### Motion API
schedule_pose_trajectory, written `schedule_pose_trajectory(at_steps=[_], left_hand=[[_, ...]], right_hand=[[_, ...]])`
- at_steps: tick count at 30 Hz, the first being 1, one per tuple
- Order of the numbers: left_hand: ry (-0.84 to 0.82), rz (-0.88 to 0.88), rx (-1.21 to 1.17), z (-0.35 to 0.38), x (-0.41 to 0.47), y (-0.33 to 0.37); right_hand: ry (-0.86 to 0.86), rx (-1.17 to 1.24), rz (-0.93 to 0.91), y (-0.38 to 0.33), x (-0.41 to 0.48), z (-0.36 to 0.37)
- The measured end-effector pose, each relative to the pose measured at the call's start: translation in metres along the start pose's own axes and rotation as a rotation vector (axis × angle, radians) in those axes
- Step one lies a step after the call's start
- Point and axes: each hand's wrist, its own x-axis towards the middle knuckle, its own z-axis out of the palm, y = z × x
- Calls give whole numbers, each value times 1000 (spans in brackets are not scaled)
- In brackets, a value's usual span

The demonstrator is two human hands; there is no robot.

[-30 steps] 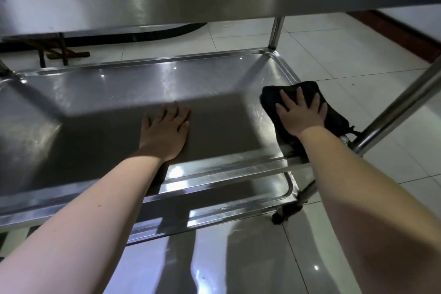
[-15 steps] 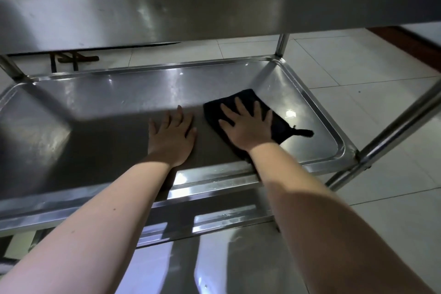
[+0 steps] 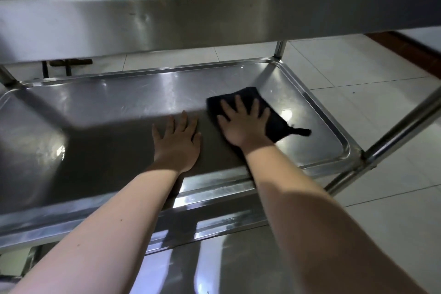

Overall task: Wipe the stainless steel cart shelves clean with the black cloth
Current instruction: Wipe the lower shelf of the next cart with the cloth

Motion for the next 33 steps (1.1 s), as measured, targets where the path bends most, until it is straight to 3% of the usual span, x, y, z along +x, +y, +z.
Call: schedule_pose_trajectory(at_steps=[3,6,11,14,18,22,24,27,33], left_hand=[[2,-7,-16,0,1,-3],[-5,7,-35,0,1,-4],[-7,8,-21,-1,1,-1],[-2,10,-8,-1,0,3],[-14,16,-10,-3,-2,5],[-25,17,-27,-5,-2,1],[-31,12,-48,-5,-3,0],[-14,19,-53,-5,-3,1],[-8,20,-50,-4,-2,6]], right_hand=[[-25,1,-90,-36,-21,13],[-12,12,-67,-6,-24,7],[-60,-39,275,131,-36,-22],[-99,-126,367,168,-54,-29],[-94,-94,356,106,-68,-13],[-91,-70,131,4,-87,16],[-102,-57,71,-9,-88,19],[-98,-35,112,35,-78,5],[-142,-57,414,146,-70,-31]])
